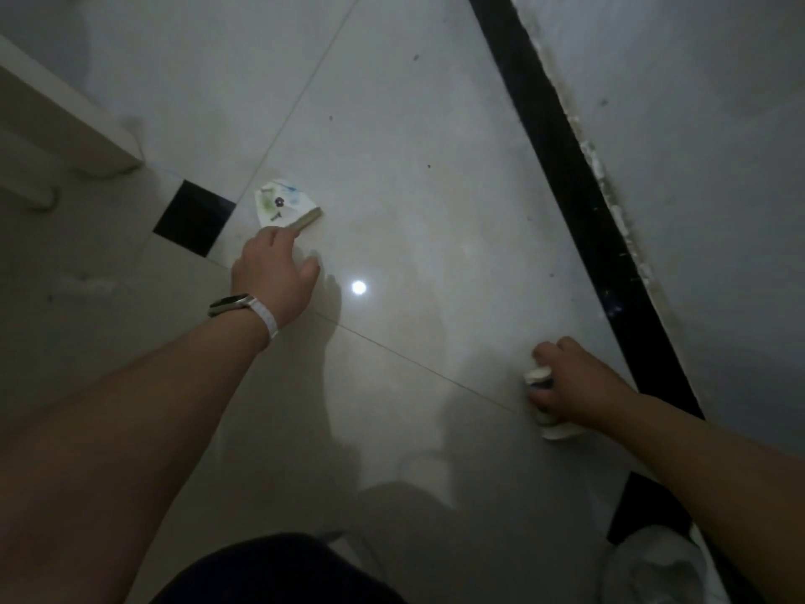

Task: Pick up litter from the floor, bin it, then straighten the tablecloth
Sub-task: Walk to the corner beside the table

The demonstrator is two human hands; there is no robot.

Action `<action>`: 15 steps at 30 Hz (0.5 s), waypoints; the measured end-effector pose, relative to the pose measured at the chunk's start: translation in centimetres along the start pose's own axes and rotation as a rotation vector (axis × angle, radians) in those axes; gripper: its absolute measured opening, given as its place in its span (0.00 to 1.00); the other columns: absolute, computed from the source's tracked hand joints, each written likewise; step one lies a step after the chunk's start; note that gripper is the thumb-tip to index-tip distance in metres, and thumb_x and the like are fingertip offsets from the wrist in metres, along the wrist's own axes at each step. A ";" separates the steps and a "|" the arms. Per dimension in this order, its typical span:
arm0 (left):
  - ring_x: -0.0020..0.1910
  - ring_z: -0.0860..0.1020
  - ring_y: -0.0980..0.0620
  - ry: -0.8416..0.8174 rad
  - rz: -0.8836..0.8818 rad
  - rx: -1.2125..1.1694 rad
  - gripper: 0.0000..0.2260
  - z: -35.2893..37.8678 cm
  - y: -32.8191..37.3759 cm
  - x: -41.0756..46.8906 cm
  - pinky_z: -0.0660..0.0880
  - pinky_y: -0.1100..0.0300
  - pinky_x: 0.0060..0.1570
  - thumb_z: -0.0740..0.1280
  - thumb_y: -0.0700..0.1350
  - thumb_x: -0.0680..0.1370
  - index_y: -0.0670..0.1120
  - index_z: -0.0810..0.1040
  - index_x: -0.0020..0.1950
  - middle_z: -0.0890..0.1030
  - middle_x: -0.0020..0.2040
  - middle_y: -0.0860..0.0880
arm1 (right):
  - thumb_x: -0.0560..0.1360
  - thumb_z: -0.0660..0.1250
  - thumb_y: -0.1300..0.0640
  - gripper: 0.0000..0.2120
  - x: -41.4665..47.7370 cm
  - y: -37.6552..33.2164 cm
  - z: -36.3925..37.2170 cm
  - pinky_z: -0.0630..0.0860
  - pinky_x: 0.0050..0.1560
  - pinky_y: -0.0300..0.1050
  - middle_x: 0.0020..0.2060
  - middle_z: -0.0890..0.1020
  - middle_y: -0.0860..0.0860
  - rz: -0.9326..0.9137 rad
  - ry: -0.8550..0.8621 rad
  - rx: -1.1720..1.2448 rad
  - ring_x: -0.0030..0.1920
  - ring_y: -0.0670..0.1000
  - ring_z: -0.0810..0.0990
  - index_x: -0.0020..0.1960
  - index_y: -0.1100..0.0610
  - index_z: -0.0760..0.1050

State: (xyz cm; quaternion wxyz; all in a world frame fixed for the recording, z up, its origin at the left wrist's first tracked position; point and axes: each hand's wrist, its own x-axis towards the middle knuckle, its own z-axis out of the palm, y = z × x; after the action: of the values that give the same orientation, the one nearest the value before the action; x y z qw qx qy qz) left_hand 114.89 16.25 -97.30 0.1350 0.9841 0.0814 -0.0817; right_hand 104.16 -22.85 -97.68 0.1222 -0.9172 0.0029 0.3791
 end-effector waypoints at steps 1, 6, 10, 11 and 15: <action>0.61 0.71 0.38 0.007 -0.034 -0.011 0.22 0.1 -0.3 0.6 0.70 0.45 0.58 0.64 0.53 0.76 0.42 0.73 0.66 0.74 0.64 0.39 | 0.71 0.72 0.47 0.22 0.6 -0.9 -0.3 0.71 0.47 0.45 0.55 0.70 0.56 -0.001 0.014 0.055 0.50 0.58 0.76 0.60 0.55 0.71; 0.62 0.71 0.39 0.073 -0.163 -0.066 0.20 0.5 -1.3 2.9 0.70 0.47 0.58 0.63 0.51 0.76 0.43 0.74 0.65 0.73 0.64 0.40 | 0.68 0.76 0.51 0.26 3.1 -5.5 -1.7 0.68 0.46 0.41 0.58 0.71 0.54 -0.031 0.101 0.230 0.48 0.53 0.74 0.63 0.54 0.73; 0.61 0.71 0.39 0.066 -0.282 -0.100 0.22 0.9 -1.6 4.8 0.69 0.49 0.57 0.60 0.57 0.78 0.43 0.75 0.63 0.73 0.63 0.39 | 0.67 0.76 0.52 0.23 4.3 -9.1 -3.0 0.66 0.48 0.39 0.53 0.71 0.51 -0.061 0.211 0.351 0.51 0.52 0.75 0.60 0.53 0.75; 0.61 0.71 0.39 0.057 -0.317 -0.115 0.23 1.0 -1.6 5.3 0.69 0.49 0.58 0.59 0.58 0.78 0.42 0.75 0.63 0.73 0.63 0.39 | 0.68 0.76 0.51 0.22 4.5 -9.9 -3.3 0.66 0.47 0.39 0.53 0.71 0.50 -0.057 0.232 0.389 0.50 0.51 0.75 0.59 0.52 0.74; 0.60 0.73 0.38 0.044 -0.439 -0.225 0.26 1.5 -1.9 7.1 0.72 0.48 0.57 0.61 0.62 0.75 0.41 0.75 0.60 0.75 0.60 0.39 | 0.68 0.75 0.50 0.27 5.4 -12.1 -4.4 0.68 0.49 0.41 0.56 0.69 0.51 -0.006 0.235 0.529 0.48 0.48 0.71 0.63 0.51 0.70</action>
State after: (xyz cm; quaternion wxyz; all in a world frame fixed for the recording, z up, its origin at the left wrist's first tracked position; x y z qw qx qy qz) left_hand 121.24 18.60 -100.49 0.2210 0.9231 0.3047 -0.0783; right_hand 112.25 -11.64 -95.70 0.3573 -0.8910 0.1131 0.2561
